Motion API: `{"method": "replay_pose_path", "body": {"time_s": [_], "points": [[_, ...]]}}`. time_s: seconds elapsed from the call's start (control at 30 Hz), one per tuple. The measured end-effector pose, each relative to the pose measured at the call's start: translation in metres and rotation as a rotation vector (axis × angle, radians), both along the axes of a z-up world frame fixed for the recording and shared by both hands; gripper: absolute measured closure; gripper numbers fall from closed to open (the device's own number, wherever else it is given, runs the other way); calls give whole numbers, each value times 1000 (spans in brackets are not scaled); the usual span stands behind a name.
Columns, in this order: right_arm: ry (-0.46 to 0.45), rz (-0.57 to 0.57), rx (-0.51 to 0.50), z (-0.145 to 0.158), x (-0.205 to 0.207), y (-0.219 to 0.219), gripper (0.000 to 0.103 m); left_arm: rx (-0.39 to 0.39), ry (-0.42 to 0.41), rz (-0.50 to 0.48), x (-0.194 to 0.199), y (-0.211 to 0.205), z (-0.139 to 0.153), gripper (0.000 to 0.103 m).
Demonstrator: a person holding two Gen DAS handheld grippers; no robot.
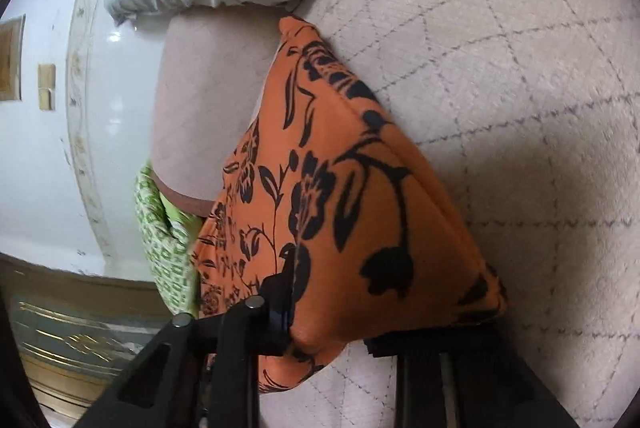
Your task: Fold small clothes
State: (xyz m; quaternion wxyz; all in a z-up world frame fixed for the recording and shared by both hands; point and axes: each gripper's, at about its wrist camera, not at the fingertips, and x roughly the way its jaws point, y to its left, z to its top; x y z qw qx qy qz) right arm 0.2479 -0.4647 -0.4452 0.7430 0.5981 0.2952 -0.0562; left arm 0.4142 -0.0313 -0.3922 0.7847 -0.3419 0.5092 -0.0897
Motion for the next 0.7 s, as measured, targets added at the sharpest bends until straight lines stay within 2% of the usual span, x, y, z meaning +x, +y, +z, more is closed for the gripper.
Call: {"method": "replay_pose_path", "body": {"time_s": [0.07, 0.2, 0.37, 0.7], "points": [[14, 9, -56, 8, 1, 4, 80, 11, -8, -2, 1, -1, 0, 77], [-2, 34, -282, 46, 1, 26, 86, 28, -45, -12, -6, 2, 11, 80], [-22, 35, -447, 83, -3, 36, 90, 97, -118, -42, -18, -2, 32, 81], [-7, 48, -512, 95, -41, 33, 91, 151, -145, -80, -58, -1, 48, 81]]}}
